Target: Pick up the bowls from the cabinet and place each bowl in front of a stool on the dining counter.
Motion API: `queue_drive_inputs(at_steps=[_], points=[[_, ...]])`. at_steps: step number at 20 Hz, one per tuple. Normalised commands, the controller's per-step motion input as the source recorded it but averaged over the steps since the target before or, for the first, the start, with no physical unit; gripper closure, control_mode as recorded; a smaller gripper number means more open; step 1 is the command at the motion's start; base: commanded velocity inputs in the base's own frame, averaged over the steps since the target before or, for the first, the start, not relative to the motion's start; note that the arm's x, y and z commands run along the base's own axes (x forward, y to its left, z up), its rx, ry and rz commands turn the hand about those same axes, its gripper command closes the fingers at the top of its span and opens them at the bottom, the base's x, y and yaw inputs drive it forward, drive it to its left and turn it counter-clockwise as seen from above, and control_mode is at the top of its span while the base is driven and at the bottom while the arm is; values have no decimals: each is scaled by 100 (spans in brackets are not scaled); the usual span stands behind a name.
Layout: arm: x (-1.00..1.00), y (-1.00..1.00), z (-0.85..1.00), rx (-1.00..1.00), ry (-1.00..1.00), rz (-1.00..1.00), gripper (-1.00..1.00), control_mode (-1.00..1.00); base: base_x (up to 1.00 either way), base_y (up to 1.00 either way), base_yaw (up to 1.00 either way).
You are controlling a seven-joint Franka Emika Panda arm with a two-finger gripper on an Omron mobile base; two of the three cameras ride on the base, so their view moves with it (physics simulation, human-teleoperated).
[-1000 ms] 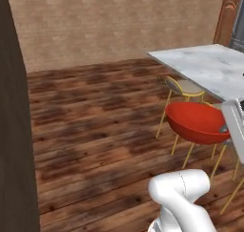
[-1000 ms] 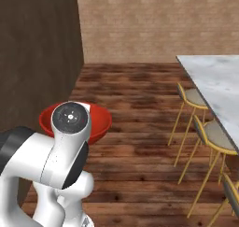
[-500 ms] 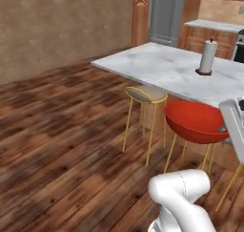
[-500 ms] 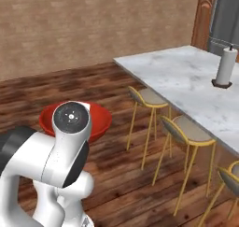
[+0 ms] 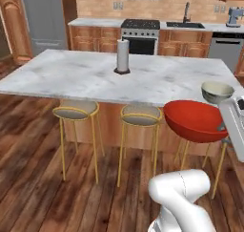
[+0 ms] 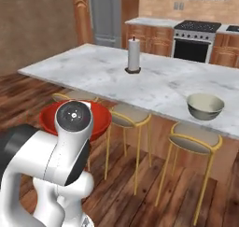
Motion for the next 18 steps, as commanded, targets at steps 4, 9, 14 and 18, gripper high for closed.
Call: queue_drive_inputs(at_steps=[4,9,14,18], points=[[0,0,0,0,0,0,100,100,11,49,-86],[0,0,0,0,0,0,100,100,16,65,-79],[0,0,0,0,0,0,100,100,39,89,-38],[0,0,0,0,0,0,100,100,26,45,-6]])
